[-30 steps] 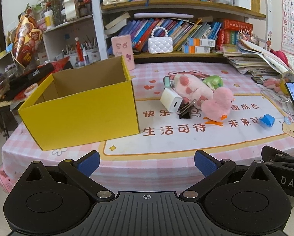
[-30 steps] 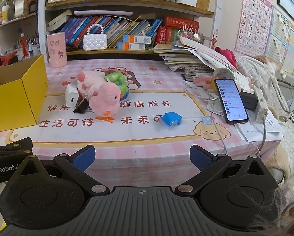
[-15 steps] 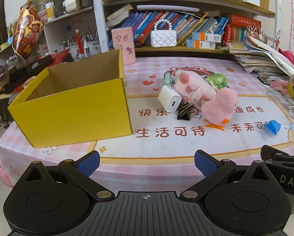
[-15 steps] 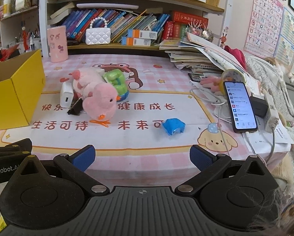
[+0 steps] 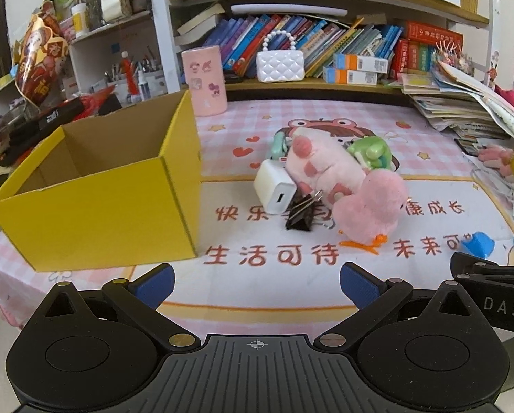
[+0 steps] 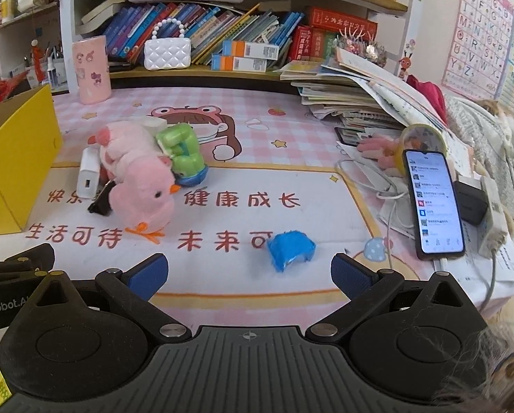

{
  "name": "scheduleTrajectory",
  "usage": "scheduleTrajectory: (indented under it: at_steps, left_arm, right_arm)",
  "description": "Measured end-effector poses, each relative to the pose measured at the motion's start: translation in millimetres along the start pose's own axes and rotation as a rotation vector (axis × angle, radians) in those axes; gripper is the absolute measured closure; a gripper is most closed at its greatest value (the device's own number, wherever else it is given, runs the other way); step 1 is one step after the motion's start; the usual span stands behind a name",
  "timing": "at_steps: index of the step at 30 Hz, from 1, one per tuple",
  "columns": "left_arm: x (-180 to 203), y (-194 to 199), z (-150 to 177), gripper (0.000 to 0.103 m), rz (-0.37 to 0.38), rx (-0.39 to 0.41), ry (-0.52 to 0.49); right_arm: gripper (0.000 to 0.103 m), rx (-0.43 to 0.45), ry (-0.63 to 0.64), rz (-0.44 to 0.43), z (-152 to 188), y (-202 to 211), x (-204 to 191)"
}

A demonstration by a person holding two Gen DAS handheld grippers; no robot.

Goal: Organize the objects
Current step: 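Move the right gripper toward the blue block on the table, then grasp the blue block with the right gripper while the left gripper approaches the pink chick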

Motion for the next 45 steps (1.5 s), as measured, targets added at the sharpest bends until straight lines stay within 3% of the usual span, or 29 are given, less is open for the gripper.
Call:
scheduleTrajectory:
  at_steps: [4,7,13,19,21,25,30,32,34,37,45]
  left_arm:
    - [10,-8,-6,0.000,-0.011,-0.007,0.005]
    - [17,-15,-11,0.000,0.011,-0.035,0.030]
    - [33,-23,-17,0.000,-0.002,-0.040,0.045]
    - [49,-29,-23,0.000,0.027,-0.049,0.045]
    - [55,-31,-27,0.000,0.044,-0.046,0.045]
    - [68,-37,-35,0.000,0.101,-0.048,0.076]
    - [88,-60,-40,0.002,0.054,-0.057,0.048]
    - [93,-68,-40,0.011,0.025,-0.053,0.033]
    - [98,-77,-39,0.030,0.020,-0.064,0.017]
    - [103,-79,-37,0.031,-0.005,-0.050,-0.012]
    - [83,-43,-36,0.031,0.067,-0.011,0.042]
  right_arm:
    - [0.005,-0.011,0.010,-0.019,-6,-14,10]
    - [0.016,-0.009,0.013,-0.015,-11,-24,20]
    - [0.025,-0.078,0.014,-0.037,-15,-52,37]
    - [0.048,-0.146,0.027,-0.084,-15,-78,48]
    - [0.062,-0.176,0.017,-0.104,-14,-87,52]
    - [0.064,-0.184,0.004,-0.164,-16,-93,61]
    - [0.064,-0.103,0.030,-0.197,-24,-83,71]
    - [0.064,-0.079,0.040,-0.204,-26,-80,75]
    - [0.064,-0.053,0.045,-0.200,-28,-77,79]
    - [0.064,-0.016,0.047,-0.210,-29,-72,84]
    - [0.064,0.000,0.040,-0.227,-28,-67,82]
Point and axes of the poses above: each gripper's, at about its wrist camera, not at the fingertips, and y roughly against the way its jaws point, x to its right, z to its underside, the point moved 2 cm from there along -y, roughly the way its jaws point, and after that the axes turned 4 degrees about y, right-handed, at the moved point
